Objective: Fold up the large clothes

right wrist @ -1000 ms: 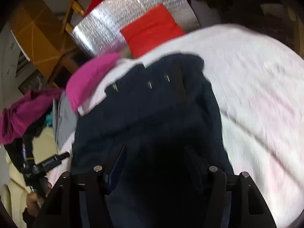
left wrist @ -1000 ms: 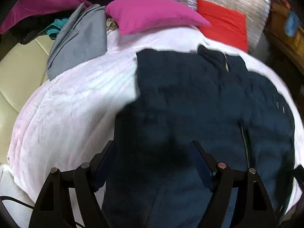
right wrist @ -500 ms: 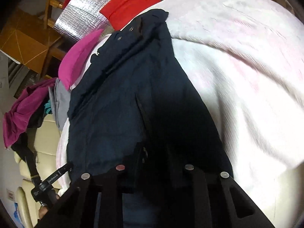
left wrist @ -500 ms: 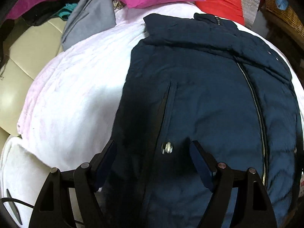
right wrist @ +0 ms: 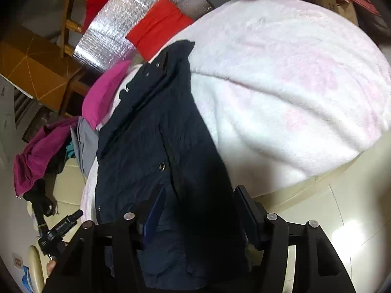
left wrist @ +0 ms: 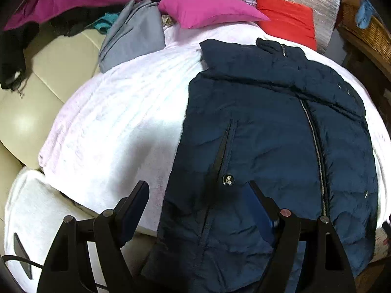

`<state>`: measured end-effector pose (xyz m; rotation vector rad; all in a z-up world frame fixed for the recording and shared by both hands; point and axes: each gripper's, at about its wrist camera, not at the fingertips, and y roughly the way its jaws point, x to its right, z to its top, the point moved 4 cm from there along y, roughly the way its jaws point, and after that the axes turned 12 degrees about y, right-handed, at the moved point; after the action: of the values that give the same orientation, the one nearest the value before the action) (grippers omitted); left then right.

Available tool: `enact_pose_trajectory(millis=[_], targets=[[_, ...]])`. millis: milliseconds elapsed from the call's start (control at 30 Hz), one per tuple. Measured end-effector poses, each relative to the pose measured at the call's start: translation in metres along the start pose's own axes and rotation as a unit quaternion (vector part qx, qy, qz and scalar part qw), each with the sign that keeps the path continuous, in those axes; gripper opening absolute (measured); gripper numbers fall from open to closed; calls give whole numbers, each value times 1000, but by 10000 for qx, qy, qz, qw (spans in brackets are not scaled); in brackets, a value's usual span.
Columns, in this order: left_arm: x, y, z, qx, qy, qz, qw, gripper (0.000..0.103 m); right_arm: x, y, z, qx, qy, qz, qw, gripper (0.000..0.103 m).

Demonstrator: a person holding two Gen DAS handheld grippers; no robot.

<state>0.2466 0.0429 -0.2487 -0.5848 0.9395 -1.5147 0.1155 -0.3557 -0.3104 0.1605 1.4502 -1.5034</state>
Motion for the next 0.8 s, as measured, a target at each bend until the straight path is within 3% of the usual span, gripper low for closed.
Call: enact_pose_trajectory(millis=[100,200,300,367,467,700,733,800], targets=[[1,31,13,-42,-14,21,10000,80,-3,0,5,115,-7,11,9999,63],[-1,56,9,-378,90,173,9991,80,-3,11,12,194,-30,-89,9998,63],[-16,74,3,-726,-272,95,9969,80,0,29,15,119,136,-26,9998,63],[-29,78,5,-731,-547,-31,9958,80,0,40,18,44,139,-45,9999,63],[-46,83,10,-735,-729,132,9945,80,-7,47,25,96,93,33,9999,63],[-59,100,8,-725,-1031,-167,9919,80,-1,59,29,27,230,318,9992,63],[-60,100,8,-689,-1029,-225,9920,80,-3,58,28,33,155,350,9993,58],[-61,100,10,-589,-1074,-489,9913,68,-3,58,28,-14,111,402,9991,42]])
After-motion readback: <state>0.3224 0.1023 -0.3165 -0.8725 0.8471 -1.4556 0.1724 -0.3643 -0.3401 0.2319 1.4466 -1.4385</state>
